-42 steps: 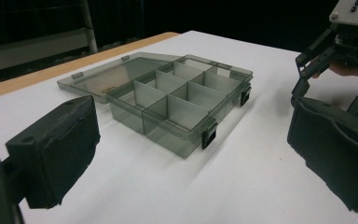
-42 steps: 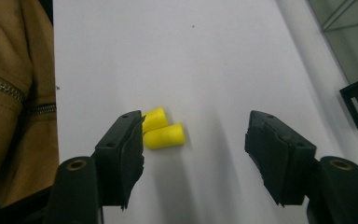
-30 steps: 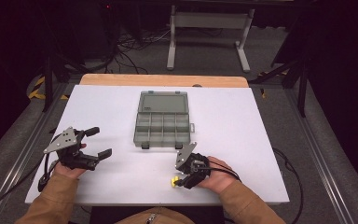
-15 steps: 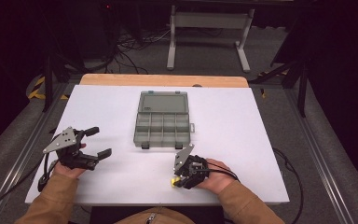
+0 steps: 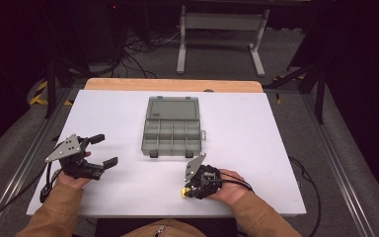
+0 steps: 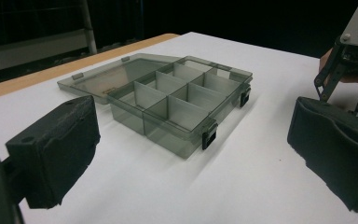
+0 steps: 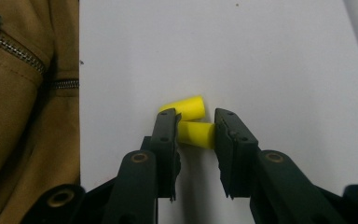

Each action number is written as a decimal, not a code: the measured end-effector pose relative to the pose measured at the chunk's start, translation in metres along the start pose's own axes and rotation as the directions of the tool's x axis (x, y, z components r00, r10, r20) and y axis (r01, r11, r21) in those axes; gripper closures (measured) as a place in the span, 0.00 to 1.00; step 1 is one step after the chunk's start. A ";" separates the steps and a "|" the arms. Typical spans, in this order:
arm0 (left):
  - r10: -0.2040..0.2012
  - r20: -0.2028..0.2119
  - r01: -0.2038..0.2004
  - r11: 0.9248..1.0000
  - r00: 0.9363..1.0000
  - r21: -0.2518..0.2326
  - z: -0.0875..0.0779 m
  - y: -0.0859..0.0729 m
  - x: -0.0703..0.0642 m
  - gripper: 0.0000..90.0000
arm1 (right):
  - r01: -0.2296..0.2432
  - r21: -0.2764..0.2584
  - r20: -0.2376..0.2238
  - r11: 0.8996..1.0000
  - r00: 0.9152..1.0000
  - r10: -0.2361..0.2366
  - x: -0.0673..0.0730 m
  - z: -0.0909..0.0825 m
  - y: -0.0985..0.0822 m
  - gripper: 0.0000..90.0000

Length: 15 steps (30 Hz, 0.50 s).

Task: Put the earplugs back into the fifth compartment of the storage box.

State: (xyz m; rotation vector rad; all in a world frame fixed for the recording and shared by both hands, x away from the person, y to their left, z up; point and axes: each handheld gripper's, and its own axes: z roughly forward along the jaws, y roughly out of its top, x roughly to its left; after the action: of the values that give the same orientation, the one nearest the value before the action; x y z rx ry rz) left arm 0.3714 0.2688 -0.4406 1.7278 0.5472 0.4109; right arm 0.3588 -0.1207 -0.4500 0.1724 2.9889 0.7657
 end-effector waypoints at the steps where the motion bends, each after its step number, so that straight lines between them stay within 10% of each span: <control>1: -0.001 0.000 0.001 1.000 1.000 -0.001 0.000 0.000 0.000 0.03 | -0.007 -0.003 -0.017 1.000 1.000 0.007 0.000 0.000 0.000 0.78; 15: 0.004 -0.002 -0.004 1.000 1.000 -0.001 -0.001 0.000 0.001 0.03 | -0.009 -0.050 0.020 0.999 1.000 0.010 -0.004 -0.017 0.006 0.79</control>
State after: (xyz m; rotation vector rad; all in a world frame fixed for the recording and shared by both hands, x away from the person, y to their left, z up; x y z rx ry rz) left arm 0.3715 0.2699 -0.4400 1.7274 0.5453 0.4159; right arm 0.3623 -0.1244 -0.4320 0.1904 2.9491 0.8330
